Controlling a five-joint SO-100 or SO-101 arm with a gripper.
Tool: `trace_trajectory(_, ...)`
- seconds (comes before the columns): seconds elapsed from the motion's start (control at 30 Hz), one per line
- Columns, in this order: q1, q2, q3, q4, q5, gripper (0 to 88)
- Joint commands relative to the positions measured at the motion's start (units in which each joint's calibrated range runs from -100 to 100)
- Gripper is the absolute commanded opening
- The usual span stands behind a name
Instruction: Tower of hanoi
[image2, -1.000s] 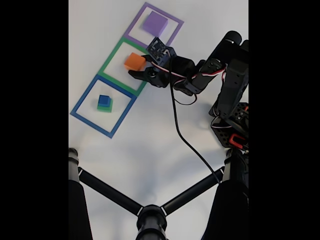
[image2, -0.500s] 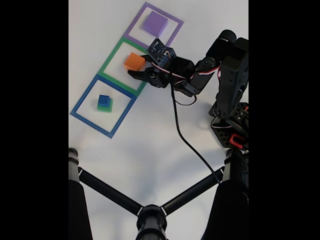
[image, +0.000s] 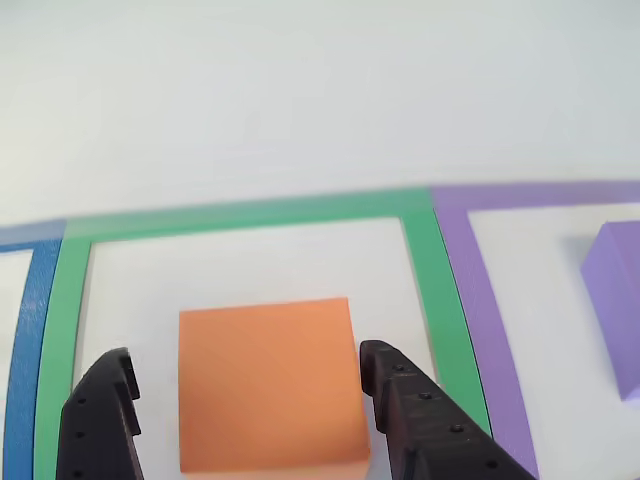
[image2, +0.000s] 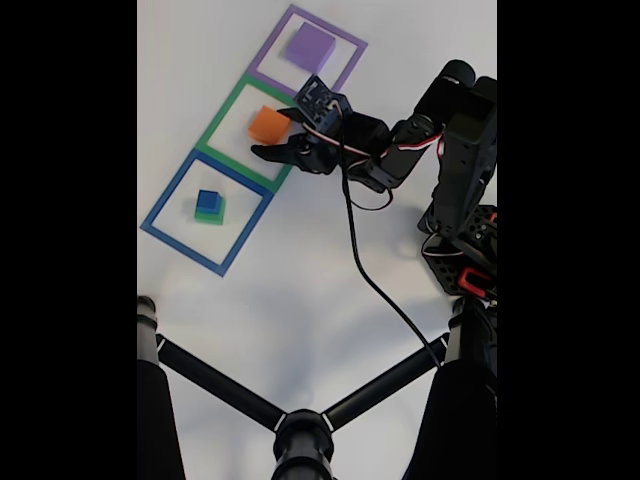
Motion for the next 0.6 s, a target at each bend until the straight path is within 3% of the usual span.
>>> trace_trajectory(0.0,0.2,-12.3,-2.2,10.1,0.0,25.9)
trace_trajectory(0.1,0.2,-19.7,-5.2,21.6,0.0,25.0)
trace_trajectory(0.23,-0.1,-31.7,-11.5,45.2,0.0,21.7)
trace_trajectory(0.4,-2.1,-42.7,-23.3,75.1,0.0,6.3)
trace_trajectory(0.57,-5.0,-46.3,-38.3,101.0,0.0,0.1)
